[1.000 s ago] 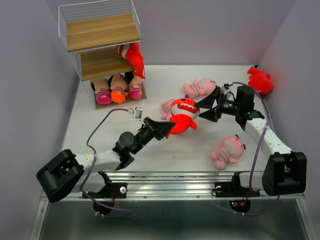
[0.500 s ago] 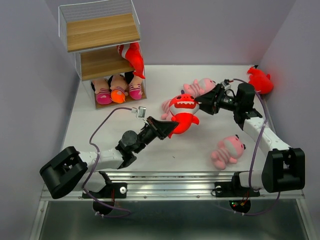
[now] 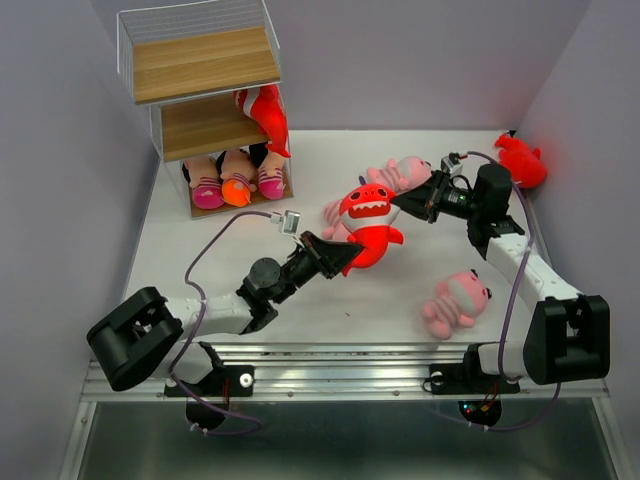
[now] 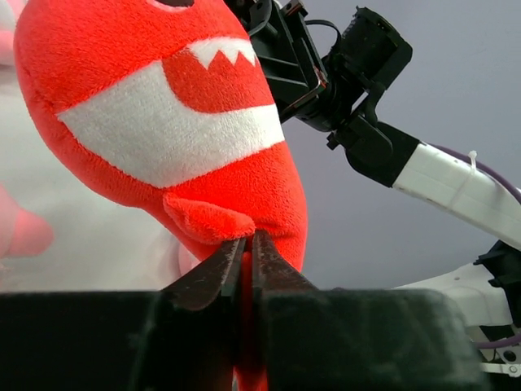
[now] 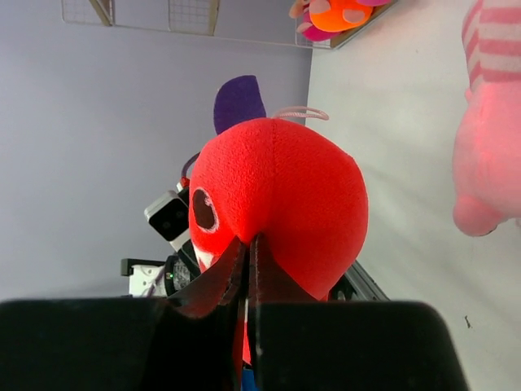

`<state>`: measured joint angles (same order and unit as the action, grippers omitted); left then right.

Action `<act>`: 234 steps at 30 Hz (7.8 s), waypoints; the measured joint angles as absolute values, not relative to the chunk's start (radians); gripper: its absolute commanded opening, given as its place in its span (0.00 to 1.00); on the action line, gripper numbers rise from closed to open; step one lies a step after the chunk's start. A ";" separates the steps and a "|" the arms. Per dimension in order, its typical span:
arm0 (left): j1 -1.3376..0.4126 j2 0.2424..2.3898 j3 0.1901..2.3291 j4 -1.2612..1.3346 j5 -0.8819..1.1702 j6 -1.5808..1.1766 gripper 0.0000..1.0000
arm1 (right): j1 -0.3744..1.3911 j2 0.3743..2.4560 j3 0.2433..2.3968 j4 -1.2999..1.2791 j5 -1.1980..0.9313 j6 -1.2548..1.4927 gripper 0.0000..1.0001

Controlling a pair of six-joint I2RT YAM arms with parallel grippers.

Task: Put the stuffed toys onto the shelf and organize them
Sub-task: Pass the stuffed toy from the left arm to the right, then pass the stuffed toy from the right arm to the left, then place the stuffed toy onto shelf

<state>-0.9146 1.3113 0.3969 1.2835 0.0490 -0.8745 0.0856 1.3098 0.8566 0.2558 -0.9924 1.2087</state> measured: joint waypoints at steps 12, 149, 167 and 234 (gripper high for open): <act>-0.917 1.000 0.493 1.054 -0.041 -0.646 0.78 | 0.084 1.224 1.053 0.004 -0.914 0.783 0.01; -0.159 0.830 0.630 0.622 0.343 0.018 0.00 | -0.077 1.209 0.882 -0.283 -1.109 -0.153 1.00; -0.043 0.911 0.630 0.693 0.391 0.008 0.00 | -0.086 1.209 0.881 -0.283 -1.111 -0.153 1.00; 0.102 1.391 0.846 0.952 0.560 -0.086 0.00 | -0.120 1.212 0.881 -0.283 -1.111 -0.153 1.00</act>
